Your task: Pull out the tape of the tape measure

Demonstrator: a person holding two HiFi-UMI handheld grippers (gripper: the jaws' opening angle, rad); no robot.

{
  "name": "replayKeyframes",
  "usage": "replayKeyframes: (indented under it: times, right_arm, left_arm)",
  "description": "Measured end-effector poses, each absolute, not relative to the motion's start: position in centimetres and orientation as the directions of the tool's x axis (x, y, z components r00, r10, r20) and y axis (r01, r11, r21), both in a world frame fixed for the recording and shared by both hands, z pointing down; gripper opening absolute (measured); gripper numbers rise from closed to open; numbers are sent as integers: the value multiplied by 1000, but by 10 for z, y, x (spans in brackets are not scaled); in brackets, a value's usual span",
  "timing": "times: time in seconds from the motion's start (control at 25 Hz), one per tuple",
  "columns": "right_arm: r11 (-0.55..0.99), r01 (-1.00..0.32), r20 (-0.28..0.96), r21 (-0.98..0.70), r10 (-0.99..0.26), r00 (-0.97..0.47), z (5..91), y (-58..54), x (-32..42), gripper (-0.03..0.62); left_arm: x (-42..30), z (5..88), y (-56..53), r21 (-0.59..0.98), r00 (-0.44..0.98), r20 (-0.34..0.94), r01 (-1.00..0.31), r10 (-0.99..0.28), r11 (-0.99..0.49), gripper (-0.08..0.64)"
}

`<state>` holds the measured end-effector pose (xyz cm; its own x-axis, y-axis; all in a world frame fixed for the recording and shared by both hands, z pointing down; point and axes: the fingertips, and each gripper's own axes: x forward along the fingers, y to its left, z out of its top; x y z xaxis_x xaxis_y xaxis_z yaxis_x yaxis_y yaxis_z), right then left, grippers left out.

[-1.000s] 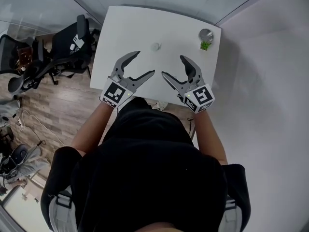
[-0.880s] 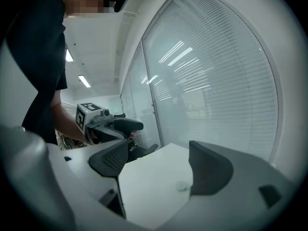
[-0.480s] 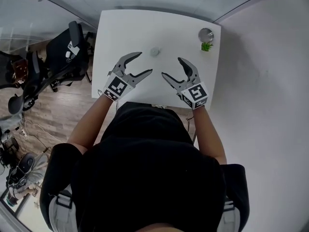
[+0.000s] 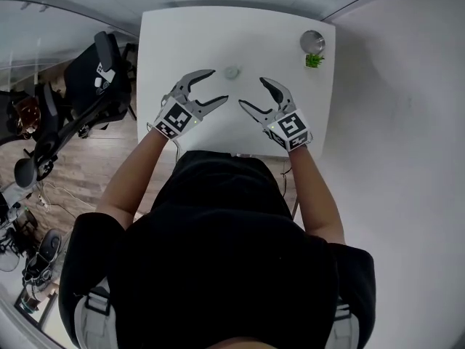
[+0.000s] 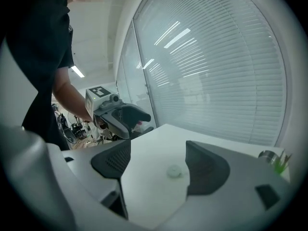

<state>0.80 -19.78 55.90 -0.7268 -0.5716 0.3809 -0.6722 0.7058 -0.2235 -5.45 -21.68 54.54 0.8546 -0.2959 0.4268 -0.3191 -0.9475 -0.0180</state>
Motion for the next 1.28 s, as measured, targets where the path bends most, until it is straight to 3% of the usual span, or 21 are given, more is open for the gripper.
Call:
replayKeyframes:
  times: [1.28]
  right_arm:
    - [633,-714,540,-298,-505,-673,683,-228,3,287]
  left_arm:
    - [-38,692,-257,24,784,619,-89,-55,-996,322]
